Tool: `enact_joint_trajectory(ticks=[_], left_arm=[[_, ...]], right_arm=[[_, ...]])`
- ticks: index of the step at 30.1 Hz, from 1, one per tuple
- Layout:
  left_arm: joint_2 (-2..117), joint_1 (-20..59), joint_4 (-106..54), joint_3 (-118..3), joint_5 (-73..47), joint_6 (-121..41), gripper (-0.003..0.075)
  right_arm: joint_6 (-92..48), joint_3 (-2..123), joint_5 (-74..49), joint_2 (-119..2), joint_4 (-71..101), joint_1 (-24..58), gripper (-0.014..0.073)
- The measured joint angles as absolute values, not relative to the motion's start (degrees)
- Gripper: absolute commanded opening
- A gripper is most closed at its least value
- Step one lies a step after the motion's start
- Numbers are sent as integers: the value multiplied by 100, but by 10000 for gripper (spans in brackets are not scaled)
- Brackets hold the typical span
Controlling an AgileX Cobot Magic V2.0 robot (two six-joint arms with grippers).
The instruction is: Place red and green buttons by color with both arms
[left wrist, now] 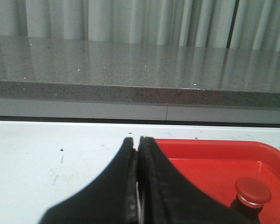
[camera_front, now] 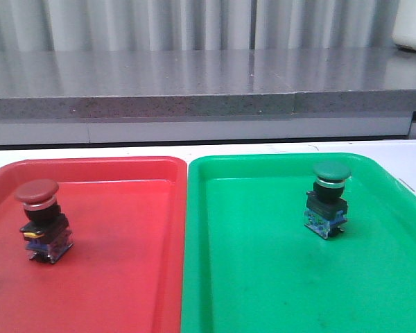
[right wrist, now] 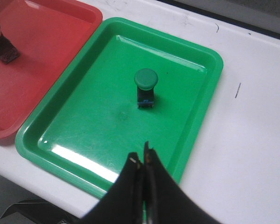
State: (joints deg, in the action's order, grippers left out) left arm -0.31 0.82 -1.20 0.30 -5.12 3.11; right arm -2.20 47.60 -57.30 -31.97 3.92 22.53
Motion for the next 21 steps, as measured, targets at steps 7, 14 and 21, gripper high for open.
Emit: enact_joint_trajectory(ticks=[7, 14, 21], left_arm=[[-31, 82, -120, 30, -512, 311, -20], [-31, 82, -120, 30, -512, 311, -20], [-31, 82, -120, 30, -512, 311, -20]], right_arm=[[-220, 4760, -5730, -3197, 392, 2253, -108], [-220, 4749, -5730, -3185, 392, 2253, -108], [-230, 4318, -5148, -2653, 143, 1785, -108]])
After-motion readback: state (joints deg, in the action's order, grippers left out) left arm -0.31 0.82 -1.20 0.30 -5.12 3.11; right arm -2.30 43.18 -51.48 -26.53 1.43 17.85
